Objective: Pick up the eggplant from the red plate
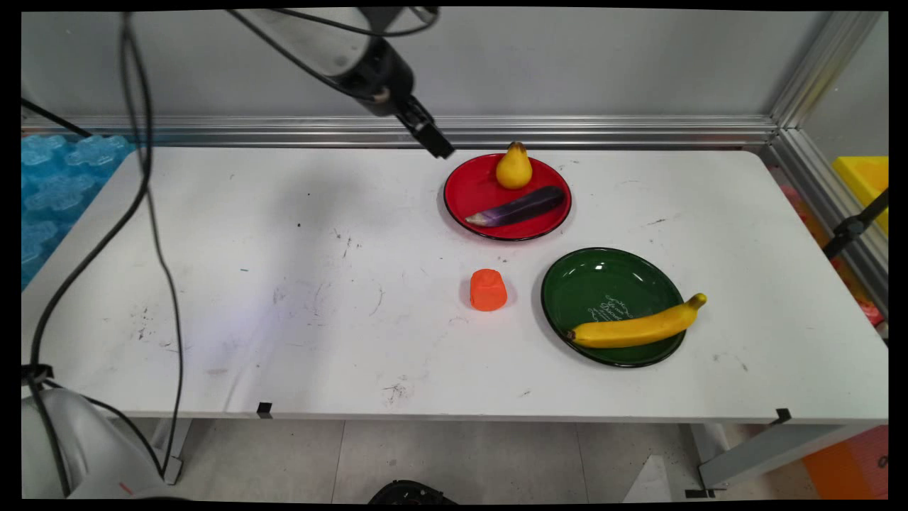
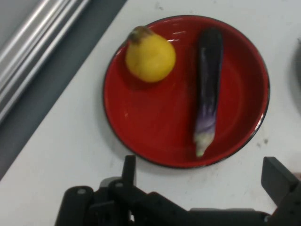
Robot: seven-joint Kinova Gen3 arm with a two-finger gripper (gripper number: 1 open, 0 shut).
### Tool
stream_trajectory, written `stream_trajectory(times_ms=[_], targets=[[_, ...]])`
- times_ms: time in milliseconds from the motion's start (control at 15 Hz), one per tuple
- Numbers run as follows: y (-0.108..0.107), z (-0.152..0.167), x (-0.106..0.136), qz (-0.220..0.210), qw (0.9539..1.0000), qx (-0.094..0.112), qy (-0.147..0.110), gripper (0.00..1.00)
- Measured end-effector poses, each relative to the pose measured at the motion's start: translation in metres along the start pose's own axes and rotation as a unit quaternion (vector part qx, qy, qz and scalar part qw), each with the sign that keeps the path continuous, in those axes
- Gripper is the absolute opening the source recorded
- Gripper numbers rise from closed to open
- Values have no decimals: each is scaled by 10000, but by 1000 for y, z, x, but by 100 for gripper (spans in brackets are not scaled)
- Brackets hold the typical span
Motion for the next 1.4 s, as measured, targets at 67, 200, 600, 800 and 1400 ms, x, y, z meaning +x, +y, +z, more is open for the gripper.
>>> stream_trajectory(times_ms=[67,200,600,800,1400], targets=[[1,10,6,34,10000,-44,-33,100],[2,37,20,89,9998,-153,-115,100],[6,104,46,127,9982,-469,-348,100],[6,135,57,156,9970,-593,-481,100],[7,202,76,219,9934,-790,-807,100]])
